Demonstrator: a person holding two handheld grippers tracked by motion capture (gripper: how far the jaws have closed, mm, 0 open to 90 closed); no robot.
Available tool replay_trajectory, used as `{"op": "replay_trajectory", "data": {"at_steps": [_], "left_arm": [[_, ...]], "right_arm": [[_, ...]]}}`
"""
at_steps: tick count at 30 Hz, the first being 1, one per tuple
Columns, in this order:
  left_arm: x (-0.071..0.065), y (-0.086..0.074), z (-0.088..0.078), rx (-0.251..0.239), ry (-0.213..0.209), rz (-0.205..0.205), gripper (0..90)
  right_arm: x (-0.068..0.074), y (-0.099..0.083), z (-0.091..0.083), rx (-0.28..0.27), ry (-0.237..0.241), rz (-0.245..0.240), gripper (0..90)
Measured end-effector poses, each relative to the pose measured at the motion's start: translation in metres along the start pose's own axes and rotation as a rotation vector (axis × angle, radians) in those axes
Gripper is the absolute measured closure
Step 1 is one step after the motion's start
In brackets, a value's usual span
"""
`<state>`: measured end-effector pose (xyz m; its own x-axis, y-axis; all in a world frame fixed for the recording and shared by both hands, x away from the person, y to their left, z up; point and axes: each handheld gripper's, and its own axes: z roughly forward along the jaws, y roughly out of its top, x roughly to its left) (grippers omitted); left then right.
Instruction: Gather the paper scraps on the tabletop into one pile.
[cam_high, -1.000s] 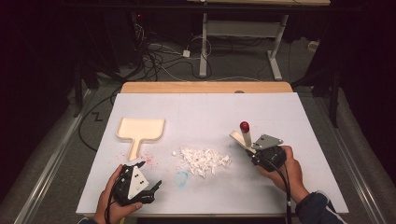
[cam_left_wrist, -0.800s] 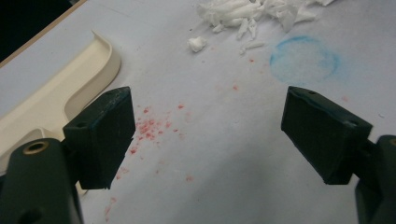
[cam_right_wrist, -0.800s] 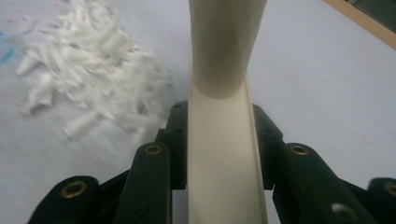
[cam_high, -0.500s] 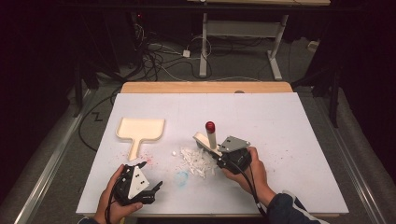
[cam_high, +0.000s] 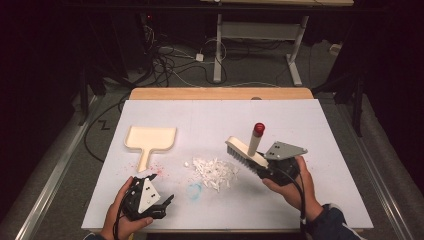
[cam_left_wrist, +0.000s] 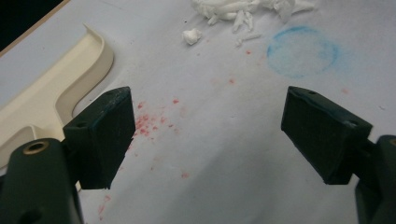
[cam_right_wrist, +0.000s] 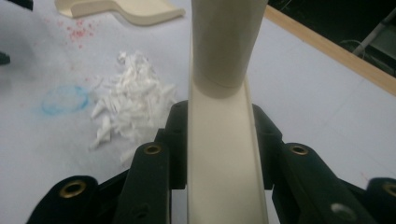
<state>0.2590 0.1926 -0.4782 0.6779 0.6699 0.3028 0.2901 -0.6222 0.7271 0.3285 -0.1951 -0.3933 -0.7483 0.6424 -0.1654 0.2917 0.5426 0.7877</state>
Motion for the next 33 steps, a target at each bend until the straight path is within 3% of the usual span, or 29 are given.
{"op": "replay_trajectory", "data": {"at_steps": [4,8,13,21,25,29,33], "left_arm": [[0.0,0.0,0.001,0.003,-0.001,0.001,16.6],[0.0,0.0,0.001,0.004,-0.002,0.003,16.6],[0.0,0.001,0.0,0.003,0.0,0.009,16.6],[0.001,0.001,-0.001,-0.009,-0.004,-0.002,16.7],[0.001,0.0,-0.001,-0.011,-0.007,-0.002,16.6],[0.001,0.0,-0.001,-0.01,-0.005,-0.003,16.7],[0.002,0.0,-0.003,-0.013,0.002,-0.005,16.7]], "right_arm": [[-0.006,-0.015,-0.011,0.041,0.017,-0.017,68.2],[-0.006,-0.026,-0.017,0.086,-0.01,-0.048,68.1],[0.003,-0.034,-0.012,0.148,0.02,-0.075,68.1],[0.028,-0.022,0.009,0.104,0.107,-0.093,68.2],[0.042,-0.012,0.012,0.022,0.072,-0.129,68.2],[0.038,-0.008,0.005,0.0,0.079,-0.114,68.2],[0.033,-0.011,-0.008,0.011,0.089,-0.119,68.1]]}}
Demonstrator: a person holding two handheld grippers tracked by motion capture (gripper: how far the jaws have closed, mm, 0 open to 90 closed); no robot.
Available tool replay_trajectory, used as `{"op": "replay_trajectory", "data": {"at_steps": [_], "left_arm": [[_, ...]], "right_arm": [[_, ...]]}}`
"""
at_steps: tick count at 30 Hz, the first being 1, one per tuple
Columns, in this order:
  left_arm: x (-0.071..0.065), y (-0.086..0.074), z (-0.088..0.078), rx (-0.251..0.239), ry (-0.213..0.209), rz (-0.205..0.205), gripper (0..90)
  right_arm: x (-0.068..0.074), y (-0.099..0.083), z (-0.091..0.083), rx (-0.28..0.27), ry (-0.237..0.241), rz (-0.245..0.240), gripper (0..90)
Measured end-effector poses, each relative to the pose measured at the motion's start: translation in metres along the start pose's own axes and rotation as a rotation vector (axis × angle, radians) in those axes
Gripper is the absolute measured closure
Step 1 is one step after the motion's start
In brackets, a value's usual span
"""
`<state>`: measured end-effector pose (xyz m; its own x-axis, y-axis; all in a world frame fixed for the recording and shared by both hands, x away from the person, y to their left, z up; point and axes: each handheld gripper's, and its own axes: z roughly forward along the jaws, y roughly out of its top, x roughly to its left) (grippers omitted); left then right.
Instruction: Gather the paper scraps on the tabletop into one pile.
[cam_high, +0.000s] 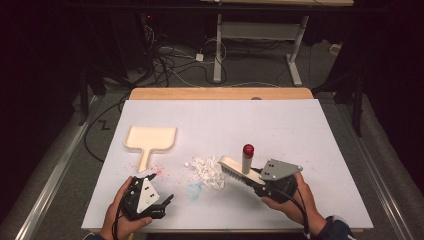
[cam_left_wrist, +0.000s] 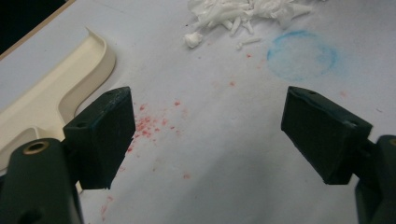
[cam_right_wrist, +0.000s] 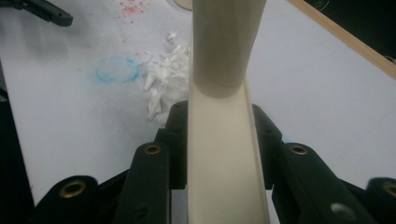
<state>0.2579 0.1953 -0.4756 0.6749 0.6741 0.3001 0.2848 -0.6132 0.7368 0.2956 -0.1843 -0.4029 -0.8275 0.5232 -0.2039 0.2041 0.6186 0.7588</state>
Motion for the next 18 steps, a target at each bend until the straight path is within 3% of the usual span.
{"op": "replay_trajectory", "data": {"at_steps": [4,9,14,18], "left_arm": [[0.0,0.0,-0.001,0.0,0.004,-0.003,16.7],[0.0,0.0,-0.003,-0.005,0.005,0.001,16.6],[0.001,0.0,-0.004,-0.011,0.009,-0.002,16.7],[0.002,0.0,-0.004,-0.018,0.008,-0.006,16.6]], "right_arm": [[-0.004,-0.01,-0.016,0.008,0.036,-0.007,68.1],[0.001,-0.018,-0.027,0.026,0.131,-0.047,68.1],[0.013,-0.018,-0.008,0.068,0.18,-0.087,68.2],[0.021,-0.008,0.014,0.057,0.201,-0.111,68.2]]}}
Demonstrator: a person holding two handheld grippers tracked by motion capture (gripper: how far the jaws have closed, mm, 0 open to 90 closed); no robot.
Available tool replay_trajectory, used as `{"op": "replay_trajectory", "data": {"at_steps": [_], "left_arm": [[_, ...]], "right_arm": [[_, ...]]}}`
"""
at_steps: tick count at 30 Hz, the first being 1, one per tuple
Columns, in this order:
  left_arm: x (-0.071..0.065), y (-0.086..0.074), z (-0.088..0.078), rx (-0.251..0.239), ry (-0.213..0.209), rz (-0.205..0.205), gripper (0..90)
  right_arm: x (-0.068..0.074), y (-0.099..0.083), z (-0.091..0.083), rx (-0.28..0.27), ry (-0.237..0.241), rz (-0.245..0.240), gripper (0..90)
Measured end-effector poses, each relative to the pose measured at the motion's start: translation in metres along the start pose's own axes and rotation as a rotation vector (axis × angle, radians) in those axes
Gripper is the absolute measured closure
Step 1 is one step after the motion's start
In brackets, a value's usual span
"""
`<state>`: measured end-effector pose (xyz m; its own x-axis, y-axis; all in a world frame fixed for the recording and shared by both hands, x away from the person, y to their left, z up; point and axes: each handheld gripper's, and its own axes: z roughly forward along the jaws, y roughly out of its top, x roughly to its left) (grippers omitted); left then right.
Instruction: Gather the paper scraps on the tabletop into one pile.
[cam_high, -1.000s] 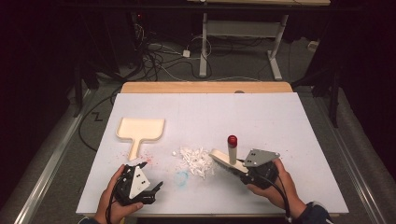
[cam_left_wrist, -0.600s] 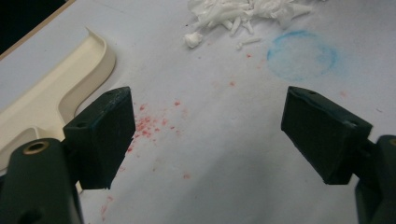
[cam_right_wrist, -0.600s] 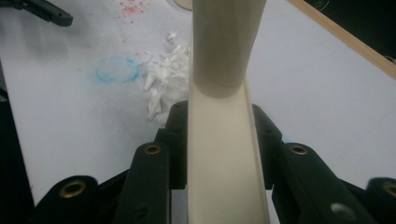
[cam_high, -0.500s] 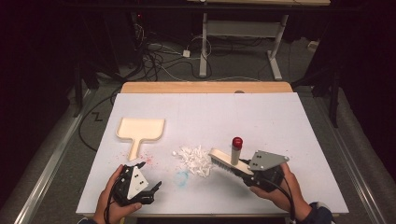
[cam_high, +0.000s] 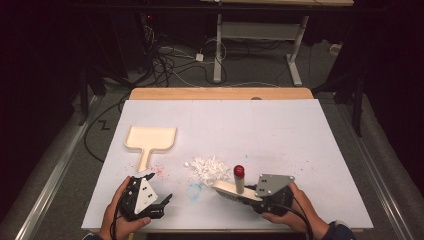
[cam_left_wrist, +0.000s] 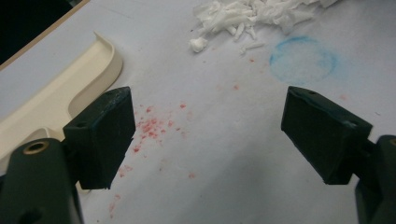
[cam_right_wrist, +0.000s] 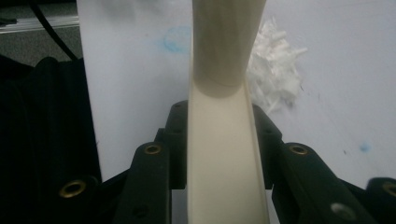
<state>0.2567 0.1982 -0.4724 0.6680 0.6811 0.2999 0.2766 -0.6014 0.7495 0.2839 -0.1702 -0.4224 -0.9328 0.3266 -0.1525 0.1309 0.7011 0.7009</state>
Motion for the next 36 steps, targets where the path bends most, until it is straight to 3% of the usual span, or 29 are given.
{"op": "replay_trajectory", "data": {"at_steps": [6,10,12,16,20,23,26,30,32,34,36], "left_arm": [[0.002,-0.001,-0.001,-0.014,-0.01,-0.012,16.6],[0.002,-0.001,0.0,-0.015,-0.016,-0.013,16.7],[0.002,-0.001,0.001,-0.016,-0.019,-0.019,16.7],[0.003,-0.001,-0.001,-0.018,-0.019,-0.023,16.7],[0.003,-0.002,-0.005,-0.022,-0.001,-0.03,16.6],[0.005,-0.002,-0.011,-0.036,0.017,-0.045,16.7],[0.005,-0.003,-0.016,-0.054,0.03,-0.061,16.7],[0.006,-0.006,-0.018,-0.07,0.037,-0.079,16.6],[0.007,-0.007,-0.017,-0.073,0.034,-0.086,16.7],[0.007,-0.007,-0.015,-0.065,0.021,-0.078,17.5],[0.004,-0.007,-0.011,-0.039,0.002,-0.07,17.4]], "right_arm": [[-0.006,0.019,0.026,-0.012,-0.045,-0.064,68.2],[-0.014,0.028,0.038,-0.02,-0.023,-0.051,68.2],[-0.014,0.034,0.041,-0.043,-0.038,-0.047,68.2],[-0.015,0.04,0.039,-0.079,-0.052,-0.046,68.2],[-0.017,0.042,0.028,-0.13,-0.012,-0.011,68.2],[-0.011,0.043,0.025,-0.151,-0.016,-0.02,68.1],[-0.004,0.046,0.027,-0.181,0.011,-0.022,68.1],[0.002,0.053,0.046,-0.178,0.064,-0.013,68.1],[0.003,0.056,0.064,-0.167,0.085,-0.01,68.1],[0.001,0.058,0.077,-0.15,0.09,-0.005,68.2],[-0.006,0.06,0.085,-0.14,0.065,0.002,68.2]]}}
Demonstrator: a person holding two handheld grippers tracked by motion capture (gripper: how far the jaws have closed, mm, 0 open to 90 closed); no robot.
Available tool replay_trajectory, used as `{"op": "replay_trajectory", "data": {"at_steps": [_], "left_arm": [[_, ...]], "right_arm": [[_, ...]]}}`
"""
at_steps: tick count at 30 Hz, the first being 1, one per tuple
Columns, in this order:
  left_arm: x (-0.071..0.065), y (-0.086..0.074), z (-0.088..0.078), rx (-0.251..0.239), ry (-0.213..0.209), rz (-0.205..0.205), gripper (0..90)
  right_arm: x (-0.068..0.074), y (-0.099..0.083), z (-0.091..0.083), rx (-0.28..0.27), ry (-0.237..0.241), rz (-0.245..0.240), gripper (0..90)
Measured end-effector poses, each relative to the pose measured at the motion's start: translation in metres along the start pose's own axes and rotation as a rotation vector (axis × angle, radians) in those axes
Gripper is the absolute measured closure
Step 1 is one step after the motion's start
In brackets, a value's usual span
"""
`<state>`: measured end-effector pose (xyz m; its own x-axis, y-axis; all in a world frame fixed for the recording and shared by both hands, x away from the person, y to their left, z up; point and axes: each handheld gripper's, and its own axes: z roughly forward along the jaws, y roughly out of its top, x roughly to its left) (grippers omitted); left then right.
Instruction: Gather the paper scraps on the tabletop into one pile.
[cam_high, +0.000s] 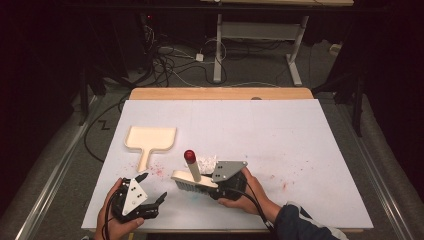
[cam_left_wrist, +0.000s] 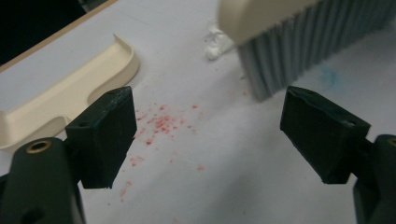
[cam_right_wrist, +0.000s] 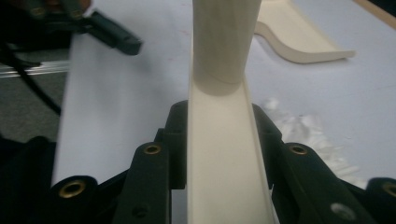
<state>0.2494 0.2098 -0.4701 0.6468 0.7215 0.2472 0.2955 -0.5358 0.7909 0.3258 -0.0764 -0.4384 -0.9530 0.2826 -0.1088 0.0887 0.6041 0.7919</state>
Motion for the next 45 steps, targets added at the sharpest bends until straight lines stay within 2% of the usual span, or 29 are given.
{"op": "replay_trajectory", "data": {"at_steps": [3,6,7,8,11,12,14,16,18,19,21,22,24,26,29,30,33,36,37,39,41,45], "left_arm": [[-0.002,-0.001,0.003,0.019,-0.01,0.018,17.5],[-0.001,-0.001,0.004,0.022,-0.015,0.02,17.4],[-0.002,0.0,0.004,0.017,-0.015,0.017,17.4],[-0.003,0.0,0.004,0.018,-0.013,0.021,17.4],[-0.004,0.001,0.003,0.019,-0.013,0.033,17.4],[-0.005,0.001,0.003,0.019,-0.015,0.034,17.4],[-0.005,0.001,0.003,0.023,-0.016,0.036,17.4],[-0.006,0.001,0.003,0.025,-0.017,0.038,17.3],[-0.007,0.002,0.004,0.027,-0.017,0.041,17.3],[-0.007,0.002,0.005,0.028,-0.017,0.041,17.3],[-0.007,0.003,0.006,0.031,-0.018,0.044,17.3],[-0.007,0.003,0.007,0.036,-0.017,0.046,17.3],[-0.007,0.003,0.008,0.037,-0.02,0.045,17.3],[-0.007,0.003,0.009,0.039,-0.021,0.042,17.3],[-0.007,0.003,0.009,0.039,-0.023,0.039,17.3],[-0.007,0.002,0.009,0.039,-0.023,0.039,17.4],[-0.006,0.002,0.008,0.035,-0.023,0.034,17.3],[-0.006,0.002,0.008,0.033,-0.025,0.033,17.3],[-0.006,0.002,0.008,0.032,-0.025,0.034,17.3],[-0.006,0.002,0.009,0.033,-0.025,0.032,17.3],[-0.006,0.002,0.009,0.032,-0.026,0.031,17.4],[-0.006,0.001,0.008,0.033,-0.026,0.029,17.3]], "right_arm": [[-0.014,0.001,-0.002,0.014,-0.036,0.023,68.1],[-0.023,0.0,-0.011,-0.001,-0.073,0.055,68.2],[-0.024,0.0,-0.015,-0.014,-0.063,0.063,68.2],[-0.025,0.0,-0.023,-0.032,-0.056,0.069,68.1],[-0.023,0.001,-0.049,-0.06,-0.076,0.052,68.1],[-0.023,0.0,-0.06,-0.069,-0.091,0.062,68.1],[-0.026,-0.003,-0.079,-0.075,-0.139,0.071,68.1],[-0.029,-0.009,-0.092,-0.072,-0.208,0.086,68.1],[-0.035,-0.017,-0.1,-0.067,-0.261,0.137,68.1],[-0.038,-0.024,-0.1,-0.053,-0.303,0.159,68.1],[-0.042,-0.032,-0.092,-0.008,-0.392,0.17,68.2],[-0.044,-0.035,-0.087,0.006,-0.418,0.189,68.1],[-0.045,-0.039,-0.076,0.024,-0.416,0.205,68.1],[-0.042,-0.041,-0.06,0.043,-0.452,0.202,68.1],[-0.034,-0.038,-0.04,0.036,-0.46,0.223,68.1],[-0.03,-0.035,-0.034,0.038,-0.451,0.224,68.2],[-0.02,-0.027,-0.018,0.032,-0.47,0.216,68.1],[-0.017,-0.019,-0.005,0.017,-0.482,0.201,68.0],[-0.017,-0.017,-0.001,0.013,-0.475,0.212,68.1],[-0.016,-0.012,0.004,-0.011,-0.478,0.219,68.1],[-0.016,-0.009,0.007,-0.036,-0.459,0.233,68.1],[-0.02,-0.007,0.002,-0.036,-0.487,0.219,68.1]]}}
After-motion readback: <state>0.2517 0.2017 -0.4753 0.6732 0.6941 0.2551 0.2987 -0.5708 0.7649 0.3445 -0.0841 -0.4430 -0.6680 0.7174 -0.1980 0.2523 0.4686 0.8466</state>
